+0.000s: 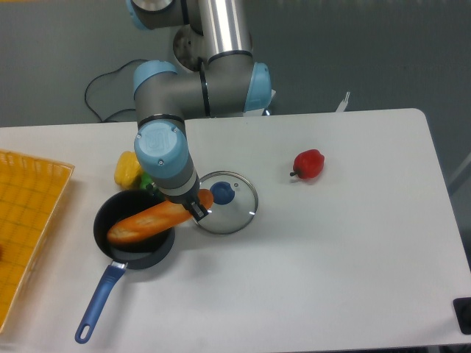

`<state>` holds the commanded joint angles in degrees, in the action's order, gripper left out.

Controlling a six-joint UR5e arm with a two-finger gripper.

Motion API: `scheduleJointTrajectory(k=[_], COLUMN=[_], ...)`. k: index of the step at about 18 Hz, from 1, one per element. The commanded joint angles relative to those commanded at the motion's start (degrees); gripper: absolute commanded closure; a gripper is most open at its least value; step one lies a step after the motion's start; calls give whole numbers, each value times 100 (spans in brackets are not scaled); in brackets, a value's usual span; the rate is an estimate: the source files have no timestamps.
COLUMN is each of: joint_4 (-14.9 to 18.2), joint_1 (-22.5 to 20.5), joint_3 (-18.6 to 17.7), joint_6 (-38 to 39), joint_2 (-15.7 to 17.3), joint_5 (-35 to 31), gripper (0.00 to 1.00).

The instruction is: Place the long bread in the pot

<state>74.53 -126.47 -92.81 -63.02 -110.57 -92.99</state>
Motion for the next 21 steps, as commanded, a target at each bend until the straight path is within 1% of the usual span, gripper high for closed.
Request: scheduleJointTrajectory(k=[3, 7, 11, 13, 15, 17, 19, 21], joint_4=[0, 44, 27, 26, -17, 0, -9, -35], joint_1=[-17, -70, -325, -631, -939, -1124, -1405, -1572], joint_3=[18, 158, 193, 290, 378, 509, 527, 536], joint_6=[-9, -9, -18, -26, -87, -472, -973, -1186], joint_2=[17, 96, 290, 430, 439, 440, 527, 562], joint_5=[9, -9, 26, 175, 421, 396, 378, 404], gripper=[0, 0, 0, 0, 0, 0, 0, 0])
